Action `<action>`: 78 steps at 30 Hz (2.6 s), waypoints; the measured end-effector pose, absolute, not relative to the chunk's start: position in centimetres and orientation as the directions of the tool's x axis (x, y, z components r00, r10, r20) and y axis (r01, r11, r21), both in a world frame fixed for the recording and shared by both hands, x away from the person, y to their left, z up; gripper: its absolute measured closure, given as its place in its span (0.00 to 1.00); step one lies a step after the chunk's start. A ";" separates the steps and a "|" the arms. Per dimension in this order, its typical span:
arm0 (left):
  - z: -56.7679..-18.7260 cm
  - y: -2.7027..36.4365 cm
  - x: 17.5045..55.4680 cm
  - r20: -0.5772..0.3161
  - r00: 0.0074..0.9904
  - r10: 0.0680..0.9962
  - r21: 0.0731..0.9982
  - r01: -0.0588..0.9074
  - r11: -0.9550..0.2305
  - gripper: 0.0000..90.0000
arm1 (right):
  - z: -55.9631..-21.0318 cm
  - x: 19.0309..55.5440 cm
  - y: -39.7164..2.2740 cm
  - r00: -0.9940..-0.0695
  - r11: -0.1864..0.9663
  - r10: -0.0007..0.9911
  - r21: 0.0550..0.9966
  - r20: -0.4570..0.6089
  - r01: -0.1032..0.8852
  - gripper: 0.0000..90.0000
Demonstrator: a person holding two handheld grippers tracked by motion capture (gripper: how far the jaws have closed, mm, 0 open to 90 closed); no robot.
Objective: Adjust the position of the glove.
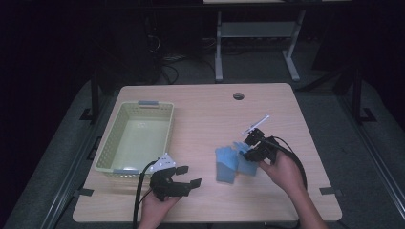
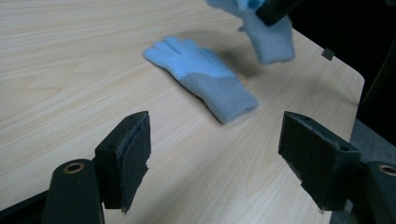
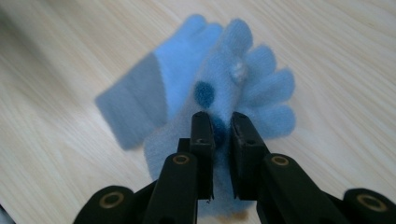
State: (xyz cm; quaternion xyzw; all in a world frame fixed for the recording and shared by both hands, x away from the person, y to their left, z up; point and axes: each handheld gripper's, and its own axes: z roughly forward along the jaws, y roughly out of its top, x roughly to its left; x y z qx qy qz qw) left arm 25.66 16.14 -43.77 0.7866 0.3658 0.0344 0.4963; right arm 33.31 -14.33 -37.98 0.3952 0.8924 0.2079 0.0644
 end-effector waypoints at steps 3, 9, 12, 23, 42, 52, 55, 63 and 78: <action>-43.8 16.1 25.7 -0.309 0.731 0.609 0.806 0.541 -0.241 0.28 | -38.1 33.4 -13.4 -0.692 0.613 0.720 0.419 0.052 0.669 0.90; -43.9 16.0 25.6 -0.316 0.725 0.612 0.800 0.550 -0.239 0.28 | -38.3 33.7 -11.7 -0.712 0.623 0.698 0.423 0.077 0.657 0.90; -43.8 16.1 25.6 -0.310 0.730 0.609 0.804 0.543 -0.242 0.28 | -38.7 33.8 -10.9 -0.718 0.628 0.690 0.421 0.088 0.655 0.90; -43.8 16.1 25.6 -0.319 0.724 0.611 0.800 0.552 -0.236 0.28 | -39.8 33.8 -9.5 -0.712 0.620 0.693 0.411 0.112 0.668 0.89; -43.9 16.2 25.7 -0.331 0.718 0.612 0.797 0.560 -0.227 0.28 | -41.8 34.4 -8.2 -0.700 0.628 0.708 0.372 0.092 0.684 0.78; -44.1 16.1 25.8 -0.335 0.717 0.611 0.792 0.565 -0.229 0.28 | -41.9 34.4 -8.8 -0.691 0.605 0.710 0.388 0.132 0.695 0.83; -44.1 16.0 25.8 -0.345 0.712 0.612 0.787 0.575 -0.225 0.28 | -42.7 34.6 -8.8 -0.685 0.604 0.716 0.371 0.137 0.705 0.82; -44.2 15.3 26.4 -0.412 0.689 0.596 0.752 0.627 -0.204 0.33 | -42.7 34.3 -10.0 -0.654 0.552 0.737 0.408 0.169 0.727 0.67; -45.7 12.8 30.5 -0.602 0.555 0.574 0.604 0.787 -0.127 0.39 | -42.8 33.5 -14.2 -0.537 0.362 0.764 0.452 0.356 0.815 0.49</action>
